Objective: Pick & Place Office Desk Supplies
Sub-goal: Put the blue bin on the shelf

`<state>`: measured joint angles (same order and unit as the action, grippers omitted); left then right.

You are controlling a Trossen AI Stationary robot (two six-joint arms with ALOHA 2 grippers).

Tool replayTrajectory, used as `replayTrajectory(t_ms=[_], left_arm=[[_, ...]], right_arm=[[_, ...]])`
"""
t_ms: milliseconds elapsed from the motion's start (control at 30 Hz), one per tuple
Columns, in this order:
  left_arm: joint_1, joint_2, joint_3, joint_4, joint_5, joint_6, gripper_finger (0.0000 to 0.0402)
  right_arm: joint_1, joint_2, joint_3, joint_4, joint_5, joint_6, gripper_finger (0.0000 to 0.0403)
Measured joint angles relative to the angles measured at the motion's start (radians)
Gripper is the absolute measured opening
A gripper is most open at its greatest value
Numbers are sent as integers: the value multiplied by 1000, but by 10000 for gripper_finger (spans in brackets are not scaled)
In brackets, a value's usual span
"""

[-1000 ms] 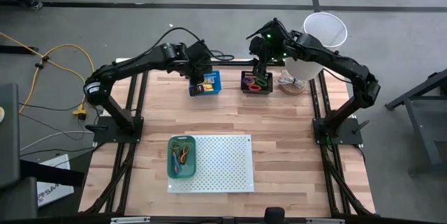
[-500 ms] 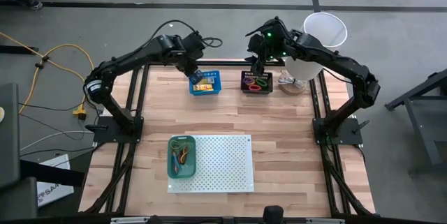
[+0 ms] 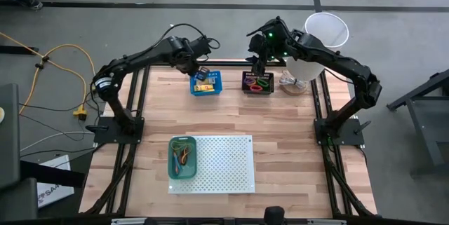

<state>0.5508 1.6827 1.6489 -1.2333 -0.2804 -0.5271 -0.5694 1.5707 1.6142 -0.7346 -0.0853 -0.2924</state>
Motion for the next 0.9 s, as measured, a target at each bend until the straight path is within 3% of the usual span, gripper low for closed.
replayTrajectory(t_ms=[400,900], left_arm=[[56,117,0,-65,67,-373,69],[50,192,-1,-63,121,-495,69]], right_arm=[[0,0,0,13,0,0,170],[0,0,0,14,0,0,170]])
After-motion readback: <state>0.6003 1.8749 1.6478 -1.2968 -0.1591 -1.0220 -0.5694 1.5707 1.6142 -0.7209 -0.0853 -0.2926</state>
